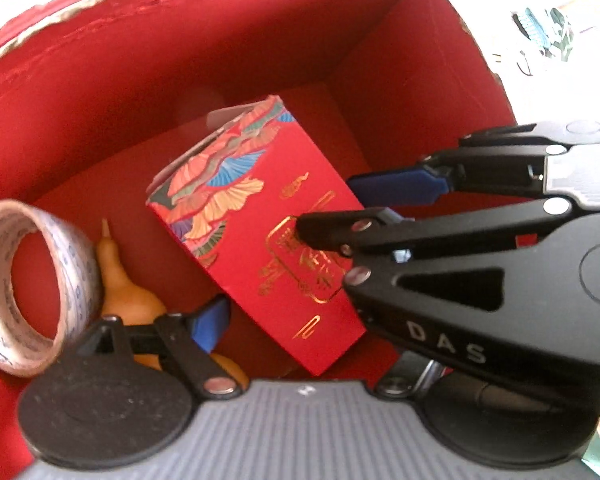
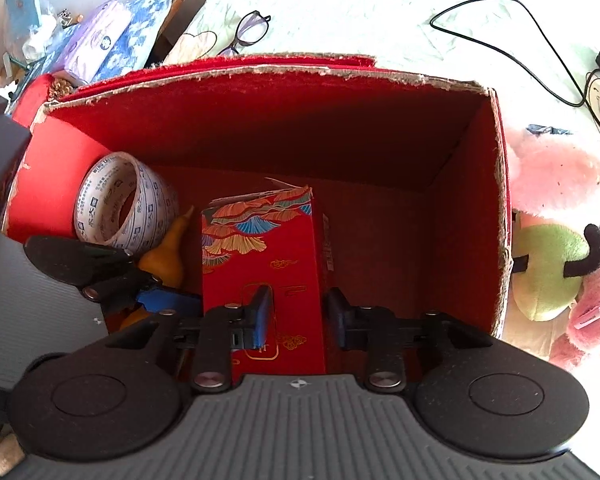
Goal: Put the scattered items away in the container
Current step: 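Lower the carton into the box beside the gourd and open the right gripper, then withdraw the right gripper up out of the box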
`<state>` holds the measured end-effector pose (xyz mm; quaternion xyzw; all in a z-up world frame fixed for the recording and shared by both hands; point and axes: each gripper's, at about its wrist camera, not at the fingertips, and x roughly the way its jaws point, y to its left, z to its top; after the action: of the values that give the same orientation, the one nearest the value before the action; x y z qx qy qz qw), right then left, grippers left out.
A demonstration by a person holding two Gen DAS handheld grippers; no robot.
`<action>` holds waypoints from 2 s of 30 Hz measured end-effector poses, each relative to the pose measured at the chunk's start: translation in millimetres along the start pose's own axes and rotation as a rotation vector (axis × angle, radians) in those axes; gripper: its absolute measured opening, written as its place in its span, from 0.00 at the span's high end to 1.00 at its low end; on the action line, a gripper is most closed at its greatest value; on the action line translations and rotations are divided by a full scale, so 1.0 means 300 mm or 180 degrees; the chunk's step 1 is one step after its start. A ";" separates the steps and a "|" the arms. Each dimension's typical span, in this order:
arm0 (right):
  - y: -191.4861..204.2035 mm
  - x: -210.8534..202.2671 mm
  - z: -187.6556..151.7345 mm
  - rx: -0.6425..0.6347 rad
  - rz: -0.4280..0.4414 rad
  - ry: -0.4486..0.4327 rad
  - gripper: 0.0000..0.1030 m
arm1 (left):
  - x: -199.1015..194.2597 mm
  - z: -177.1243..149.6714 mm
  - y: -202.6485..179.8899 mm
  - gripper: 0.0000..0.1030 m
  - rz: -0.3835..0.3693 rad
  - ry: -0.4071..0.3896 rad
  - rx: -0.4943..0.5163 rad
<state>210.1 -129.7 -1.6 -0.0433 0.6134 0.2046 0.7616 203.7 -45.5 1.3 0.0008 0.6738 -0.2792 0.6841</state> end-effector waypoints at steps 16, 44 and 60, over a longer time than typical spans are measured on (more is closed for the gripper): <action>0.017 -0.020 0.039 -0.0040 0.0177 -0.0106 0.65 | -0.043 0.005 0.011 0.17 0.0159 -0.0160 0.0153; -0.100 -0.134 0.047 0.0217 0.0081 -0.0365 0.74 | 0.028 0.151 -0.083 0.14 -0.0321 -0.0106 0.0473; -0.091 -0.140 0.022 0.0139 0.0090 -0.0404 0.75 | 0.010 0.241 -0.102 0.14 0.0137 -0.0222 0.0556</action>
<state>219.2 -163.3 35.0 -0.0049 0.5687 0.2043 0.7967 258.3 -99.7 16.8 0.0651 0.6225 -0.3220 0.7104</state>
